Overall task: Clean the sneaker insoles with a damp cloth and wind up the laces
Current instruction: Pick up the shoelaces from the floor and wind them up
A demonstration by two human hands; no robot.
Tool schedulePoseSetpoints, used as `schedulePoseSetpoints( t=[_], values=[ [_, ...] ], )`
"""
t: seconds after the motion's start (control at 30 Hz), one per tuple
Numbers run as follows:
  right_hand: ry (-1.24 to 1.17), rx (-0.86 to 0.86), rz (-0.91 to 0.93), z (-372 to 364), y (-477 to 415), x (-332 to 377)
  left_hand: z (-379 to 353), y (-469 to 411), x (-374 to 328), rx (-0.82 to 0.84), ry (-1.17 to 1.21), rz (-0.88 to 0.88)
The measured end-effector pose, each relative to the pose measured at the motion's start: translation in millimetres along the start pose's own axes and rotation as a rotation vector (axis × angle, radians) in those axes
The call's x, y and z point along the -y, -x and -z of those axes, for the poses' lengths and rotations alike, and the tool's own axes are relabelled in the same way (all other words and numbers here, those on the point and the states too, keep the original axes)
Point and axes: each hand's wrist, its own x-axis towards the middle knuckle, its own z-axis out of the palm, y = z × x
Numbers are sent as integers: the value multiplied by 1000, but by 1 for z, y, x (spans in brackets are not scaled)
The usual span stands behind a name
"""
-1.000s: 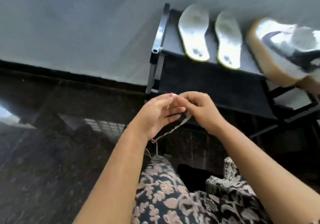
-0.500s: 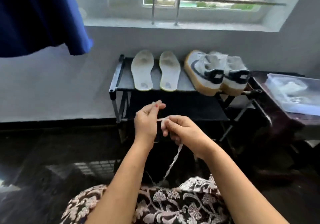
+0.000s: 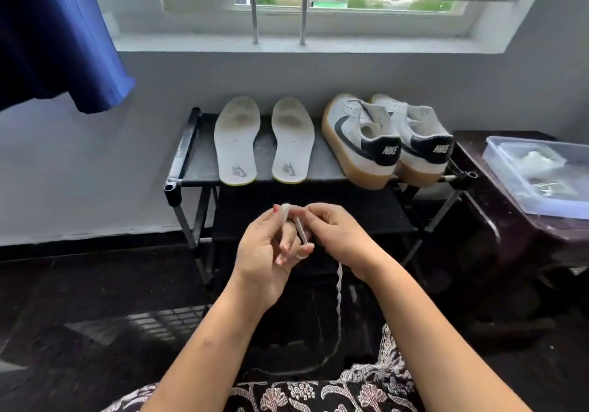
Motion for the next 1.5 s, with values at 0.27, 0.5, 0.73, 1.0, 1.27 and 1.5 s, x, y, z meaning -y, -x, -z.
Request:
schedulePoseSetpoints(
  t=[0.27, 0.5, 0.73, 1.0, 1.27, 1.5],
  values=[
    [236, 210, 18, -13, 16, 14, 13, 1, -10, -112, -151, -180],
    [52, 195, 106, -3, 20, 26, 34, -2, -4, -115, -819, -184],
    [-136, -115, 84, -4, 1, 12, 18, 14, -23, 171, -329, 102],
    [-97, 165, -72, -35, 10, 17, 23, 10, -35, -12, 150, -71],
    [-100, 272, -7, -32, 17, 30, 39, -2, -24, -279, -523, -162],
    [-154, -68, 1, -16, 8, 18, 24, 11, -23, 45, -510, 240]
  ],
)
